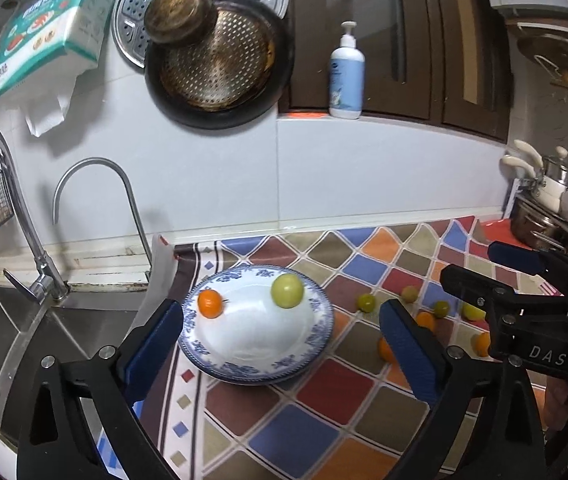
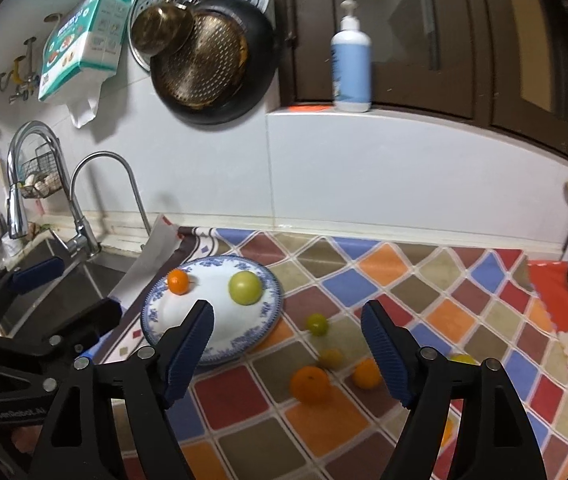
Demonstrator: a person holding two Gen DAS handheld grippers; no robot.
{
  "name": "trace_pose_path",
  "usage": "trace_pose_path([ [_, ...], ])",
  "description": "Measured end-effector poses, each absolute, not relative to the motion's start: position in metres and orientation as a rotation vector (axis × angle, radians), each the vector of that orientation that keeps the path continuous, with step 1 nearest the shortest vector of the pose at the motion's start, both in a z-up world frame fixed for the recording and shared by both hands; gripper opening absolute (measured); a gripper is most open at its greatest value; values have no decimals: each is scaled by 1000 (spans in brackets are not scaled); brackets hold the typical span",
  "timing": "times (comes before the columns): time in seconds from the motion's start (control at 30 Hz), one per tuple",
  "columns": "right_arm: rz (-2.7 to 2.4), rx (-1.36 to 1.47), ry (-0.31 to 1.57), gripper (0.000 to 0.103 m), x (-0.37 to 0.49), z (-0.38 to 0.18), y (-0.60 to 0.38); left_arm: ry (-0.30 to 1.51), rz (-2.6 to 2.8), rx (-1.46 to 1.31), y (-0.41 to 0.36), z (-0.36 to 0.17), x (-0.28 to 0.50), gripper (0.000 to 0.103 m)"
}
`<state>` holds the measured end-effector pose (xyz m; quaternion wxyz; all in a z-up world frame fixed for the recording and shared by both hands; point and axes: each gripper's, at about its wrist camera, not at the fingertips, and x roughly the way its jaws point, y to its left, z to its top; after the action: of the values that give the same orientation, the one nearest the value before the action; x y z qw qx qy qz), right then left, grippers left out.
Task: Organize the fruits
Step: 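Withdraw both grippers from the plate toward the remaining fruits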
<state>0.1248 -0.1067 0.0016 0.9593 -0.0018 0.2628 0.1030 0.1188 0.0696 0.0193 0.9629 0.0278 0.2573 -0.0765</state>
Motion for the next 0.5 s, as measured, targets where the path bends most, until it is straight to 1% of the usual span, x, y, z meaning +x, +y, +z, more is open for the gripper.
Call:
trace_pose_path([
  [0.23, 143, -15, 488, 77, 93, 5, -135, 503, -192, 66, 43, 19, 100, 101],
  [0.5, 73, -10, 486, 77, 70, -3, -163, 492, -214, 81, 18, 8, 86, 101],
])
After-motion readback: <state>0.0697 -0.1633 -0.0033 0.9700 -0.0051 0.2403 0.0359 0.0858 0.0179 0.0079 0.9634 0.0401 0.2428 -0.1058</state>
